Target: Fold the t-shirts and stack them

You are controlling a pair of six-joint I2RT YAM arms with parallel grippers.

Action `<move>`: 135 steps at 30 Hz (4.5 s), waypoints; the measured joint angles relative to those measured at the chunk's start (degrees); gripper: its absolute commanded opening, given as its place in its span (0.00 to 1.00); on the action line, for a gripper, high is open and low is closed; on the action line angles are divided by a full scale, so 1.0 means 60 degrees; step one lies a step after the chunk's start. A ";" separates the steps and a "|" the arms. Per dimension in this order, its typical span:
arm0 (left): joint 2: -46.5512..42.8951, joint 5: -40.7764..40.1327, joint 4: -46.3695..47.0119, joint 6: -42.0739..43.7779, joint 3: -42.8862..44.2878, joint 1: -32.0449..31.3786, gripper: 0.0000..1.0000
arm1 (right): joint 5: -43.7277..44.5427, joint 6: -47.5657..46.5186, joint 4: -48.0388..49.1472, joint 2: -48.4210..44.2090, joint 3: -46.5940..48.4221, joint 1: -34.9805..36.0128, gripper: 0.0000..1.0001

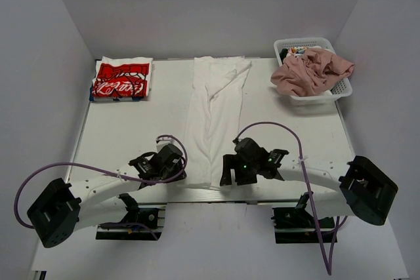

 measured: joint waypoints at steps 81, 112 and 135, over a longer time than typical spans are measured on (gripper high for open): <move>0.8491 -0.1377 -0.0229 0.3625 1.0528 0.2991 0.00 | 0.4765 -0.1515 -0.0514 0.5774 0.7901 -0.3464 0.00; 0.3264 -0.0222 -0.0958 0.2313 0.3858 0.3665 1.00 | -0.0186 -0.3322 0.1348 0.7406 0.8568 -0.3293 0.90; 0.4896 -0.0080 -0.0375 0.2517 0.5421 0.3909 1.00 | 0.0812 -0.2776 0.2630 0.5147 0.6029 -0.4280 0.90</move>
